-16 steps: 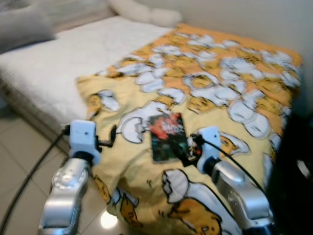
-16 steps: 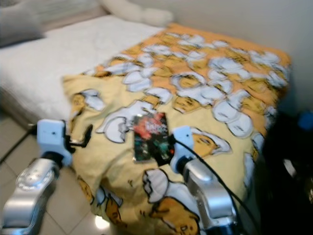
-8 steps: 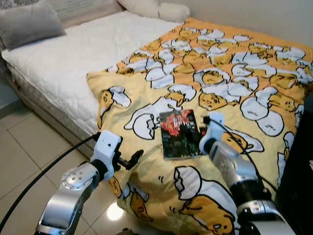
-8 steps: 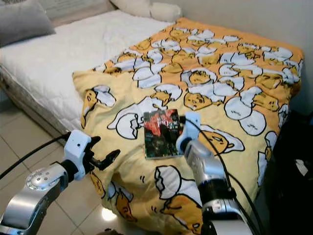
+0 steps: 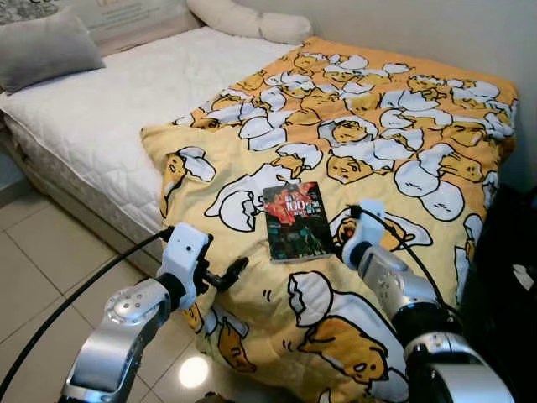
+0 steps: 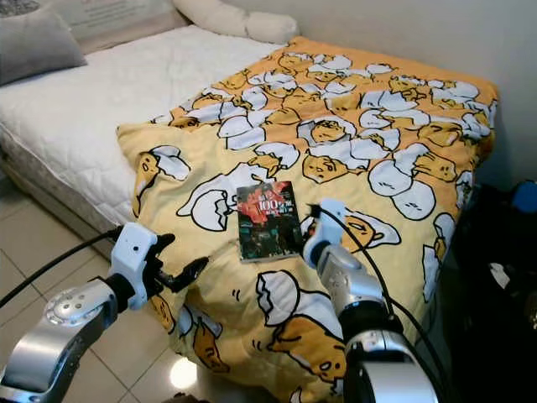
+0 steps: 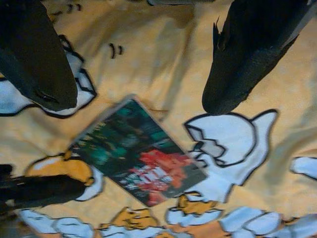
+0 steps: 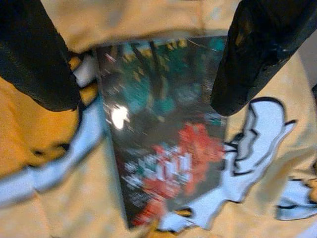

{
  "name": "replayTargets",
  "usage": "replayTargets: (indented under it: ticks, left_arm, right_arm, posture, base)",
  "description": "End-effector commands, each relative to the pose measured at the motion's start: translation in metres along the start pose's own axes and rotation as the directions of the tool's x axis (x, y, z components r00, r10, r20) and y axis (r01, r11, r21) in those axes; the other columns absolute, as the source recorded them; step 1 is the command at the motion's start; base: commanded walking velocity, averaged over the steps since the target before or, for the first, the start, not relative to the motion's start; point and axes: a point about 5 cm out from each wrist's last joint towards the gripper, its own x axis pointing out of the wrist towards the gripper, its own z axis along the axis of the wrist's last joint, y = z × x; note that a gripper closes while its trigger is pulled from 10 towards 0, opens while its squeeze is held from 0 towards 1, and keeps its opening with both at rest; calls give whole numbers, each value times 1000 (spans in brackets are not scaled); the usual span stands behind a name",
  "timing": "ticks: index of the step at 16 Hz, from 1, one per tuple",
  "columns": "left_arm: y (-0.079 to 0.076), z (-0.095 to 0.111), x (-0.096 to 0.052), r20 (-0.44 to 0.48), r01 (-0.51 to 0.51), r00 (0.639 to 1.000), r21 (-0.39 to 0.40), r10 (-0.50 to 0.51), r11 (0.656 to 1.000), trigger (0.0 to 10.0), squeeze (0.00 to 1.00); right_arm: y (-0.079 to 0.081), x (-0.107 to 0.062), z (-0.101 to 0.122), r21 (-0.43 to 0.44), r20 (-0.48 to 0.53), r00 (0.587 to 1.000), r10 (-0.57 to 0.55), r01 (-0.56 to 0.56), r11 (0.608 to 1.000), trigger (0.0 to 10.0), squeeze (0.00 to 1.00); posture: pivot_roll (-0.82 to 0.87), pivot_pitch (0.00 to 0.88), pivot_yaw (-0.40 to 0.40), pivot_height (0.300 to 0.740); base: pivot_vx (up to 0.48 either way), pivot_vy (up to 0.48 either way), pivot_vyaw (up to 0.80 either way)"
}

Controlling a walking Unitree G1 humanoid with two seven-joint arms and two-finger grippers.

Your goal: Clean up the room

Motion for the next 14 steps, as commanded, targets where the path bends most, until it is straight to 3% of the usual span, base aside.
replayTargets:
  ticks: [1,2,3,9,14]
  left_arm:
    - [0,7,-2,15,22,1000,15,-22,1000,10000,302]
    - [0,7,-3,13,30,999,16,-30,999,10000,275]
    - [2,7,-6,2,27,1000,20,-27,999,10000,157]
    - [4,10,-16,-3,22,1000,17,-22,1000,10000,125]
    - [0,11,-23,-26,68,997,21,-67,997,10000,122]
  right_arm:
    - [-2,1,3,36,3,1000,-9,9,999,10000,0]
    - [-2,1,2,49,-9,1000,-4,5,999,10000,0]
    - [1,4,1,61,-16,999,27,-26,998,10000,0]
    - [18,12,24,170,70,992,106,-117,979,10000,0]
    - [17,14,14,185,19,995,101,-103,977,10000,0]
  posture:
    - [-17,0,14,740]
    - [-17,0,14,740]
    - [-4,14,24,740]
    - [28,84,43,740]
    - [55,156,48,740]
  base:
    - [0,0,0]
    - [0,0,0]
    - [0,0,0]
    - [0,0,0]
    - [0,0,0]
